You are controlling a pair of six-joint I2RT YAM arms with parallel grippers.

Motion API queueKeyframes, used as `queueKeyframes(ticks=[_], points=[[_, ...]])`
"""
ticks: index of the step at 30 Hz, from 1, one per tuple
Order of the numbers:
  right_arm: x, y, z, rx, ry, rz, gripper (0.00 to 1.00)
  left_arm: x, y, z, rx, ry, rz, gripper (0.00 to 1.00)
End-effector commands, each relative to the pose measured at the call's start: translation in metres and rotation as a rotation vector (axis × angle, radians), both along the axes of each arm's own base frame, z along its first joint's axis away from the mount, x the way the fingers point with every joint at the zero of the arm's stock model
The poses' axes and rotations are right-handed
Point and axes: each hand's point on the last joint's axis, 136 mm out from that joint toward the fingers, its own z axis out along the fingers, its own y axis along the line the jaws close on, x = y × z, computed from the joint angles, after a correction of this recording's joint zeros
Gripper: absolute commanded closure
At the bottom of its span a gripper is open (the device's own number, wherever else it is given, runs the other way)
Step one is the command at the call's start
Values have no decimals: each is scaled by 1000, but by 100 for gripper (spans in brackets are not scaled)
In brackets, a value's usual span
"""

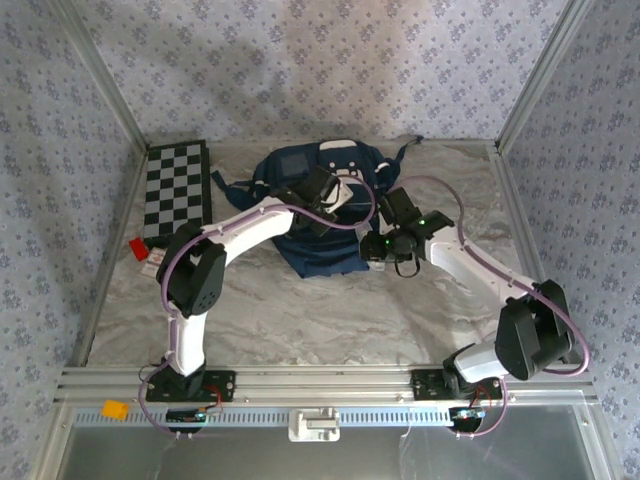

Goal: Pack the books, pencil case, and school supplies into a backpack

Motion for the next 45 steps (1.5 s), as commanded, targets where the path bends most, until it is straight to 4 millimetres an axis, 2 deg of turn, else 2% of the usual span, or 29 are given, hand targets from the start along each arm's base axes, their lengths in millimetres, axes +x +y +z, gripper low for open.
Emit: queueKeyframes(ticks=[1,4,8,9,10,12,14,17,20,22,25,30,36,38,42,45], points=[[19,7,12,27,-35,-71,61,12,-6,82,-222,-79,150,100],[40,16,15,80,-71,-126,60,7,-16,100,-335,-23,200,100],[64,22,1,106,-60,-211,60,3,-25,108,-420,26,231,100],[76,28,12,134,-91,-223,60,3,-25,110,-420,32,237,100],[84,33,14,154,-106,-236,60,3,-23,112,-423,36,257,100],[95,39,15,181,-123,-266,54,2,-24,117,-450,56,272,100],[103,43,15,198,-124,-289,42,0,-24,118,-463,74,288,100],[100,55,20,289,-134,-269,37,1,-20,116,-479,100,320,100],[87,56,24,357,-141,-259,36,0,-21,114,-505,116,319,100],[81,55,22,379,-121,-256,40,-1,-24,113,-513,132,312,100],[74,58,8,385,-79,-253,48,-3,-28,114,-536,150,309,100],[81,87,-2,450,-50,-203,67,-4,-33,113,-572,179,318,100],[98,132,-3,528,-92,-144,71,-2,-33,112,-617,203,364,100],[104,141,-1,559,-130,-137,71,-1,-32,113,-629,210,377,100],[100,142,9,612,-208,-110,66,2,-25,113,-644,222,407,100],[87,121,9,577,-241,-134,63,3,-23,110,-649,229,405,100]])
